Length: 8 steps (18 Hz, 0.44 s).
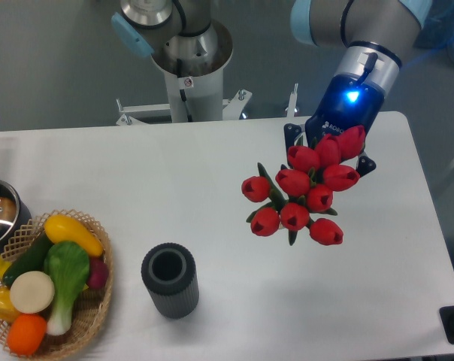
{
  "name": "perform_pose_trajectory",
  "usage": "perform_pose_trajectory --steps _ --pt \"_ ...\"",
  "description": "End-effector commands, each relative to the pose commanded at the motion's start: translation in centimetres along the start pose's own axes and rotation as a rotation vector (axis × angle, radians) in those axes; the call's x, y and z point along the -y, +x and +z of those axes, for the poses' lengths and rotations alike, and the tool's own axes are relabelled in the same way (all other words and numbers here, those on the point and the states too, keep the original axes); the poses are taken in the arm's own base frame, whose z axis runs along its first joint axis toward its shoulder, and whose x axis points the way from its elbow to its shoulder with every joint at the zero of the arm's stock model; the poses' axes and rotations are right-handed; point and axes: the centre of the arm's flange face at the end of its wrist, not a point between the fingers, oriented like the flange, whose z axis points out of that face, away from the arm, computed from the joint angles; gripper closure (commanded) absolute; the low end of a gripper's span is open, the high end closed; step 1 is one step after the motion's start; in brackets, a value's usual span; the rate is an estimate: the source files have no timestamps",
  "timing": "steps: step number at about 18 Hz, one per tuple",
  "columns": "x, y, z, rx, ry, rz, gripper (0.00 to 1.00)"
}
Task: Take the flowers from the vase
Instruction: 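Carry the tulip bunch up and away from the vase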
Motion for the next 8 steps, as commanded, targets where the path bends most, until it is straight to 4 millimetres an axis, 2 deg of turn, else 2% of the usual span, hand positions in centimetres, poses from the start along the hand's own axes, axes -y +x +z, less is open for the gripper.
perform_pose_trajectory --steps 8 --pt "0.20 0.41 -0.11 -0.001 0.002 0.003 0.75"
